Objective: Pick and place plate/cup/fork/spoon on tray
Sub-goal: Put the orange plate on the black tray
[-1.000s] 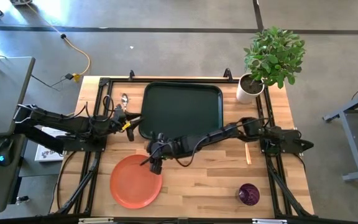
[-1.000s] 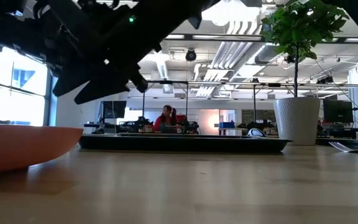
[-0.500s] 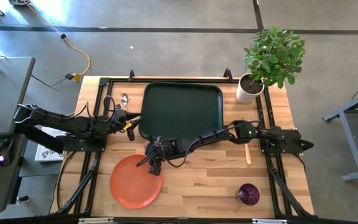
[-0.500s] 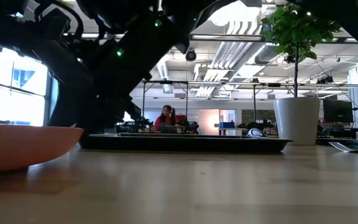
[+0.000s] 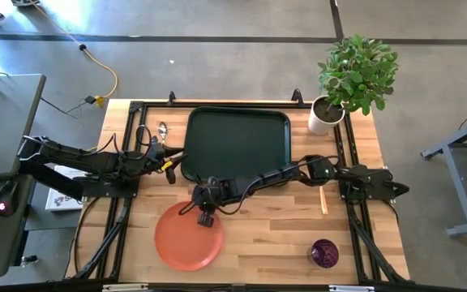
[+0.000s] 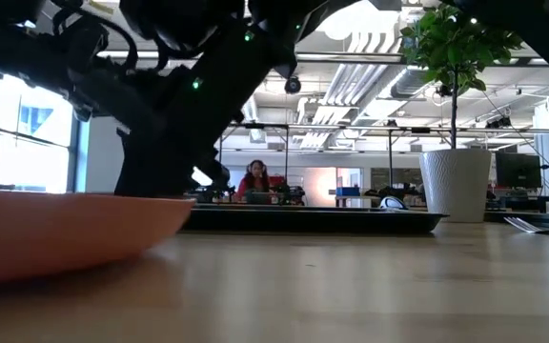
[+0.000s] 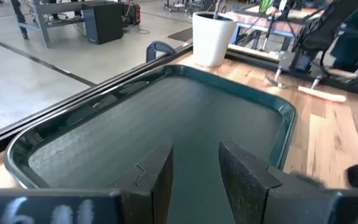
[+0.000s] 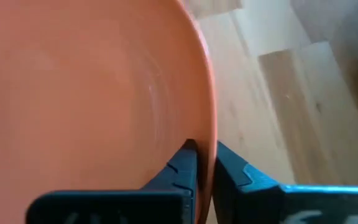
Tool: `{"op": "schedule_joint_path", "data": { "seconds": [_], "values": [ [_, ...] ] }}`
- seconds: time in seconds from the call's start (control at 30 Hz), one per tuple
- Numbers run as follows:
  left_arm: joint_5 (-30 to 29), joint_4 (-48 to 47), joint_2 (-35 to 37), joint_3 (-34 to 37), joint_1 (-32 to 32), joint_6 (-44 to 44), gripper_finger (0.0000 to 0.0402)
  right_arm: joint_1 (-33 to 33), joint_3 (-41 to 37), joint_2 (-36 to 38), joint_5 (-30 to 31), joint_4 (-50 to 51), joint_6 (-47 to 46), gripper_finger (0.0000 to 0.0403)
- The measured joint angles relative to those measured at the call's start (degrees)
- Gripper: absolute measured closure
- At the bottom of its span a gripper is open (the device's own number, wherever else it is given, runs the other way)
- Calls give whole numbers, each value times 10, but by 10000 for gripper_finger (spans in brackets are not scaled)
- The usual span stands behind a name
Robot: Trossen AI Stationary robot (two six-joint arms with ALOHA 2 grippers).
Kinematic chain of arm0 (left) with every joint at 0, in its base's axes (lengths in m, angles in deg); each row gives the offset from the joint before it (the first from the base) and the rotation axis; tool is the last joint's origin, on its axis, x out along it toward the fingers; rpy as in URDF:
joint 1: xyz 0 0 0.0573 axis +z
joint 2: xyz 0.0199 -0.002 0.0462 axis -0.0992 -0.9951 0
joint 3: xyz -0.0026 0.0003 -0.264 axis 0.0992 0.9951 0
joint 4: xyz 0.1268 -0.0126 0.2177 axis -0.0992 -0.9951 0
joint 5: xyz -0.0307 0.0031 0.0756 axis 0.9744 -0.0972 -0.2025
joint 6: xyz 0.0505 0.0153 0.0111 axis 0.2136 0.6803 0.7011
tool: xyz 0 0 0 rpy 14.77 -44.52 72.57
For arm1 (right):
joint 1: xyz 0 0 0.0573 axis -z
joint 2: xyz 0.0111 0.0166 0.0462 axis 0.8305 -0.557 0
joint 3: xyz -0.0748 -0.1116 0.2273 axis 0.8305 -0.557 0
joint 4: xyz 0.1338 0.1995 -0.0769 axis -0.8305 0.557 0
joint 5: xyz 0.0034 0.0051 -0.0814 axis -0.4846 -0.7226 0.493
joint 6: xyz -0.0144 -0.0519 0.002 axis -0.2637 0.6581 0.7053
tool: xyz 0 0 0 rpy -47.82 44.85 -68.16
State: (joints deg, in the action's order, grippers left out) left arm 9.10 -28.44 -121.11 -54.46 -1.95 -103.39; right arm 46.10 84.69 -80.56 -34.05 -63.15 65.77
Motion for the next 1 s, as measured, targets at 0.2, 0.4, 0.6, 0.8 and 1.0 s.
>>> {"op": "schedule_joint_path", "data": {
  "seconds": [0.2,0.4,0.6,0.8,1.0],
  "values": [
    [17,-9,0,0,0,-12,282,2,-1,52,-31,92,56,397],
    [21,-10,0,0,0,-12,282,11,-3,133,29,190,94,401],
    [35,-12,0,0,-3,-12,282,26,-3,191,91,258,107,401],
    [41,-11,0,0,-26,-9,282,57,-3,227,93,272,115,402],
    [36,-12,0,0,-39,-2,282,110,-3,252,126,300,104,402]
  ]
}}
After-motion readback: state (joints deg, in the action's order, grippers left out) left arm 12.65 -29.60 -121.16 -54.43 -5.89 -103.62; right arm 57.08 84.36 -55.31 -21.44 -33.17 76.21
